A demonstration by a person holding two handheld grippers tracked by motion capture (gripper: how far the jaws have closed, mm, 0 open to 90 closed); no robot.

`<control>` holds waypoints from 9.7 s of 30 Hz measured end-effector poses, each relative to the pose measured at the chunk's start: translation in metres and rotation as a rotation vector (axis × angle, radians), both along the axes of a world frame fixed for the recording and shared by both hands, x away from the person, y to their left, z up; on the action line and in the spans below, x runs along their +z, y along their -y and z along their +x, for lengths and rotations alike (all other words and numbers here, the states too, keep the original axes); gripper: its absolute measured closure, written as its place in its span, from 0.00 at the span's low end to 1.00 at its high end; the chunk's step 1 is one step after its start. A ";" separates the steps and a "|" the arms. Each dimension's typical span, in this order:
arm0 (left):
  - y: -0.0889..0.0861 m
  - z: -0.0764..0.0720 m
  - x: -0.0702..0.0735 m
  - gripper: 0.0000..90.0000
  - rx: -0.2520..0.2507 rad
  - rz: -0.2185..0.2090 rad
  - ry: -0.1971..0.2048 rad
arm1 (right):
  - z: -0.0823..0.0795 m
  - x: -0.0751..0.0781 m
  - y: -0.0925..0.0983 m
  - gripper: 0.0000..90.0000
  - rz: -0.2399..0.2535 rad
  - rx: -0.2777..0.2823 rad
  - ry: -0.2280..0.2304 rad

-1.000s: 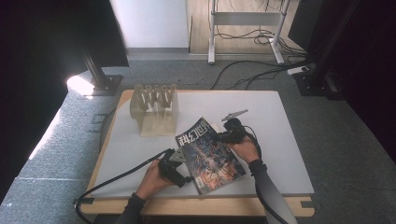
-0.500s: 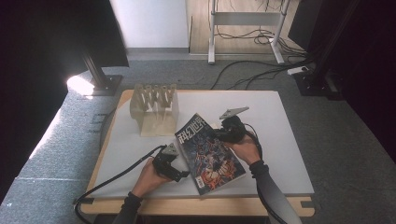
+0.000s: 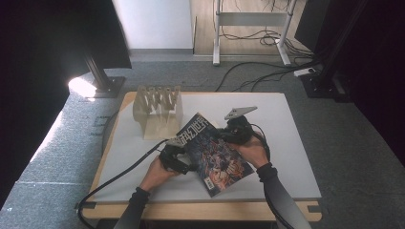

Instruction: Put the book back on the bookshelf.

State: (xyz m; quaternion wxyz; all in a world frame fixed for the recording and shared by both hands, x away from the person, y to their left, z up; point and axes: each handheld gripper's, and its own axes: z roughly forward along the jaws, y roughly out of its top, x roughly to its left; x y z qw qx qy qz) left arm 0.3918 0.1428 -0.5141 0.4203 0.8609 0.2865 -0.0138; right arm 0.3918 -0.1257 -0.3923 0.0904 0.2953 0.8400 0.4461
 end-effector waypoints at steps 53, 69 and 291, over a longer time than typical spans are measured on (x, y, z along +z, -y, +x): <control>-0.007 -0.034 0.135 0.87 0.017 0.015 0.411 | -0.005 0.001 0.041 0.90 0.074 -0.077 0.138; 0.017 -0.010 0.140 0.91 0.013 0.034 0.358 | -0.009 -0.004 0.053 0.84 0.091 -0.059 0.127; -0.074 -0.032 0.040 0.00 0.215 0.034 0.198 | -0.024 -0.144 0.091 0.02 -0.171 -0.316 -0.021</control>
